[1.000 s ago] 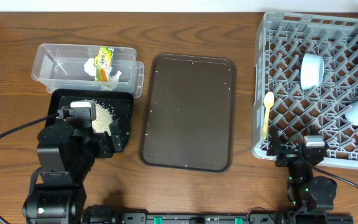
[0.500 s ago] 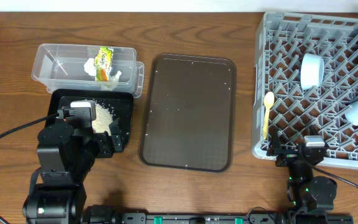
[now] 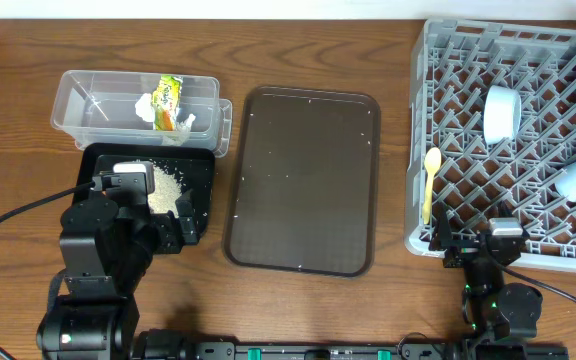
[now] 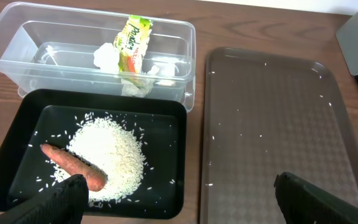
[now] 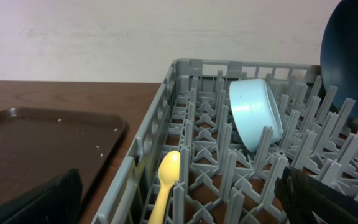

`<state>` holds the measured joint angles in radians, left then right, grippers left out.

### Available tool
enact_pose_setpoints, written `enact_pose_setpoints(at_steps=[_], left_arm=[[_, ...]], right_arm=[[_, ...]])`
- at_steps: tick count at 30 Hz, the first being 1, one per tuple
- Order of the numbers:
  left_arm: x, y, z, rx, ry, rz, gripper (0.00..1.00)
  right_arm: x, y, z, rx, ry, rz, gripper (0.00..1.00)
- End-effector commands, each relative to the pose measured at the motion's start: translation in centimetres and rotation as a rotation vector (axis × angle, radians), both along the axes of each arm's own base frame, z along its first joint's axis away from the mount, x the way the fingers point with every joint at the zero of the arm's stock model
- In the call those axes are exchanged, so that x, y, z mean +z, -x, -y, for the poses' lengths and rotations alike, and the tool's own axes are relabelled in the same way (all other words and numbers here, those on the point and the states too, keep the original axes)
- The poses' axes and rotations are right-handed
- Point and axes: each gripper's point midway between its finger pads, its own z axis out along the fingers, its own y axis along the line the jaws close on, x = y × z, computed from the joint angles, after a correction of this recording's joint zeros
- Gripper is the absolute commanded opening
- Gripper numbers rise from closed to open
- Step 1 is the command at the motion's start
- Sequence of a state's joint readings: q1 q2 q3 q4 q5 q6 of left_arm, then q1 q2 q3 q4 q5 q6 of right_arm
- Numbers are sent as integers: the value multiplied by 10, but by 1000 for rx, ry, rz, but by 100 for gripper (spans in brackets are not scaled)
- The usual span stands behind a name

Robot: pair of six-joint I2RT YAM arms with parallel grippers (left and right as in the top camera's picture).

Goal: Sort waste into correct bins and load items into the dishwasher rack

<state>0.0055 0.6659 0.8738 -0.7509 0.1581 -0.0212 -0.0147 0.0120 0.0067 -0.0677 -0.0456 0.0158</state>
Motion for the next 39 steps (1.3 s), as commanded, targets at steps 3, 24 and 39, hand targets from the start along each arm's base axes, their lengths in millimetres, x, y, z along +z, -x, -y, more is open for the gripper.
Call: enact_pose_setpoints(at_steps=[3,24,39], left_arm=[[1,0,1,-9,-4,4,97],[-53,0,-12,36,-58,284,97],[-65,-7,-32,149,-95,617,97]], right_arm=[[0,0,1,2,5,2,99],[0,0,1,2,5,2,99],[0,0,1,1,5,2,99]])
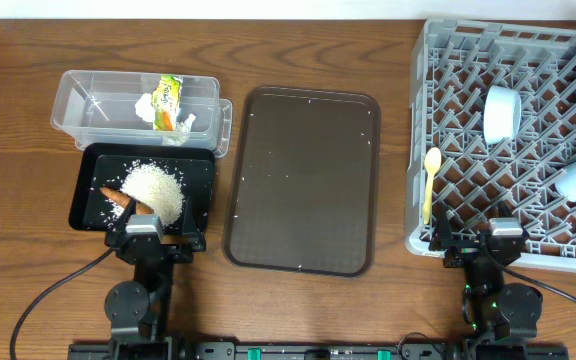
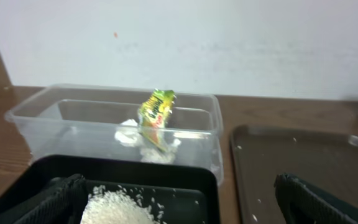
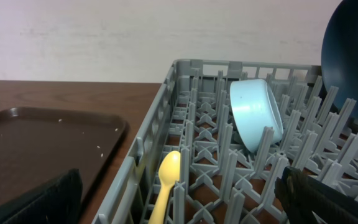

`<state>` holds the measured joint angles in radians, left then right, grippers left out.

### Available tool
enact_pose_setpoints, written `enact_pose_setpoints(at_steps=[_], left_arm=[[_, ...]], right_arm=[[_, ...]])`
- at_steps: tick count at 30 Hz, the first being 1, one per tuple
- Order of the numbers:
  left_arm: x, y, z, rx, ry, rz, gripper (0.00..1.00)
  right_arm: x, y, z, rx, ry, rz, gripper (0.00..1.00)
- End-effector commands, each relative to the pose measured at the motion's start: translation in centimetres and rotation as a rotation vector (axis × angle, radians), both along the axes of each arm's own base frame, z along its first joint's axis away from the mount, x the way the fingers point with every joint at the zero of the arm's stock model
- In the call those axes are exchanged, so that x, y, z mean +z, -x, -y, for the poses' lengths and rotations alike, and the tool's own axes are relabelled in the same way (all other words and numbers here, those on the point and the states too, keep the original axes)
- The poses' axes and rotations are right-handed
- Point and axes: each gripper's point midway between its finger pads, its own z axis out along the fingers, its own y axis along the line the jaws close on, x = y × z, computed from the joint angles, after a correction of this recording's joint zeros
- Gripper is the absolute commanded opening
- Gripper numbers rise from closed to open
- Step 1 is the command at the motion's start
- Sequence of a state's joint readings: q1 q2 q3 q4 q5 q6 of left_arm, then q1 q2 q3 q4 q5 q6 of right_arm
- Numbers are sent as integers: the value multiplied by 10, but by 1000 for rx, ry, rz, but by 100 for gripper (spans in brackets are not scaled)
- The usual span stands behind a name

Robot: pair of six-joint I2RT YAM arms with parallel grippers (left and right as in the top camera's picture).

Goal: Sort waste into correct bins and load items into the dishwasher rack

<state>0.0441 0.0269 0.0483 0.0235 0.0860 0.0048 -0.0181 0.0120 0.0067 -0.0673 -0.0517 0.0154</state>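
Note:
A black tray holds a heap of rice and a carrot. Behind it, a clear bin contains a green-yellow wrapper and white scraps. My left gripper sits low at the black tray's near edge, open and holding nothing. The grey dishwasher rack carries a yellow spoon, a light blue bowl, a dark blue plate and white cups. At the rack's near left corner my right gripper is open and empty.
A brown serving tray, dotted with a few rice grains, lies between the black tray and the rack. The arms' bases and cables are along the table's front edge.
My left arm was over the black tray, its camera looking down; now it is back at the table's front edge, low, its camera looking level. The right arm has not moved.

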Motion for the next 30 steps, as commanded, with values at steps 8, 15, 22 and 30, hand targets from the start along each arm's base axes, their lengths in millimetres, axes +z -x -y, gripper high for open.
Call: enact_pose_setpoints(at_steps=[8,15,22,30], left_arm=[[-25,2,-26,142,-26,-57,97],[-39,3,-23,123,-14,-116,97],[-40,3,-23,123,-14,-118,97],[-40,3,-23,123,-14,-118,98]], right_arm=[[0,0,1,-1,5,1,99],[0,0,1,-1,5,1,99],[0,0,1,-2,5,1,99],[0,0,1,-1,5,1,99]])
